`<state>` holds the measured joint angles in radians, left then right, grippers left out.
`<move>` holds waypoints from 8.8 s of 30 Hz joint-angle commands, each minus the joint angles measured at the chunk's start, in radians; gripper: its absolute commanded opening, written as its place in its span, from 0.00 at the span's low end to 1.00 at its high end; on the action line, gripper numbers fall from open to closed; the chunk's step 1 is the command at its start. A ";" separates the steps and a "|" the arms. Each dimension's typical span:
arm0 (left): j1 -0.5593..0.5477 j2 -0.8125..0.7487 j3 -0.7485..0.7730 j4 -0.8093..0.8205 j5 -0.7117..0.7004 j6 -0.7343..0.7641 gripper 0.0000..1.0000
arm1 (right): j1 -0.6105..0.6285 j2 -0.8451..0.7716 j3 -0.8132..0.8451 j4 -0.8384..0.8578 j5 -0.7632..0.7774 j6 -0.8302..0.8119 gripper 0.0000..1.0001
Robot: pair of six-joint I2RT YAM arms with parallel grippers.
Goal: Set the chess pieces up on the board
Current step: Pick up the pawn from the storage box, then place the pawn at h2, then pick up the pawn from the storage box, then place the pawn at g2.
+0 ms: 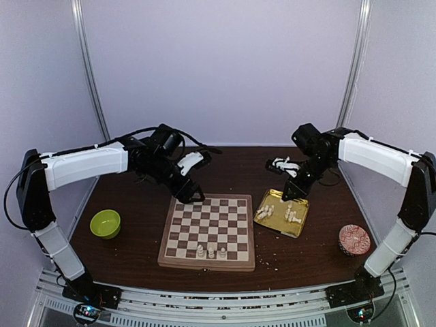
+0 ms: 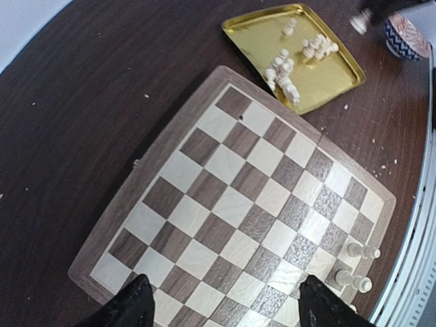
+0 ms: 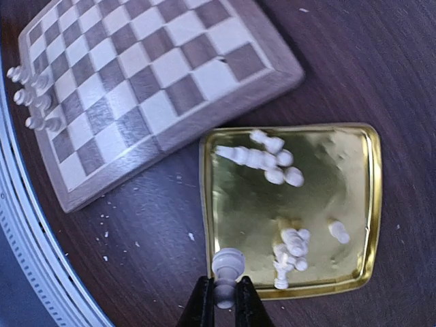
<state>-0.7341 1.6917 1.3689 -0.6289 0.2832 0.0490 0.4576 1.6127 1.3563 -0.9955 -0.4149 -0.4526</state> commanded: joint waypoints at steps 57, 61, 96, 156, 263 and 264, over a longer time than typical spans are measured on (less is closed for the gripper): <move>0.199 -0.159 -0.015 0.084 -0.071 -0.171 0.75 | 0.583 0.435 0.302 -0.156 0.222 -0.044 0.05; 0.199 -0.155 -0.014 0.081 -0.068 -0.169 0.75 | 0.583 0.443 0.308 -0.160 0.224 -0.046 0.06; 0.199 -0.146 -0.013 0.080 -0.052 -0.170 0.75 | 0.422 0.220 0.247 -0.176 0.161 -0.062 0.20; 0.198 -0.138 -0.008 0.071 -0.033 -0.174 0.75 | -0.105 0.395 0.173 0.006 0.179 0.083 0.03; 0.198 -0.162 -0.002 0.058 -0.022 -0.151 0.75 | 0.580 0.505 0.473 -0.219 0.209 -0.033 0.19; 0.198 -0.164 -0.006 0.063 -0.017 -0.149 0.75 | 0.573 0.485 0.469 -0.219 0.208 -0.035 0.19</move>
<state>-0.5339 1.5555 1.3548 -0.6006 0.2359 -0.1192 1.0386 2.1582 1.8133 -1.2076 -0.2298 -0.4740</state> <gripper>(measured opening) 0.750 0.189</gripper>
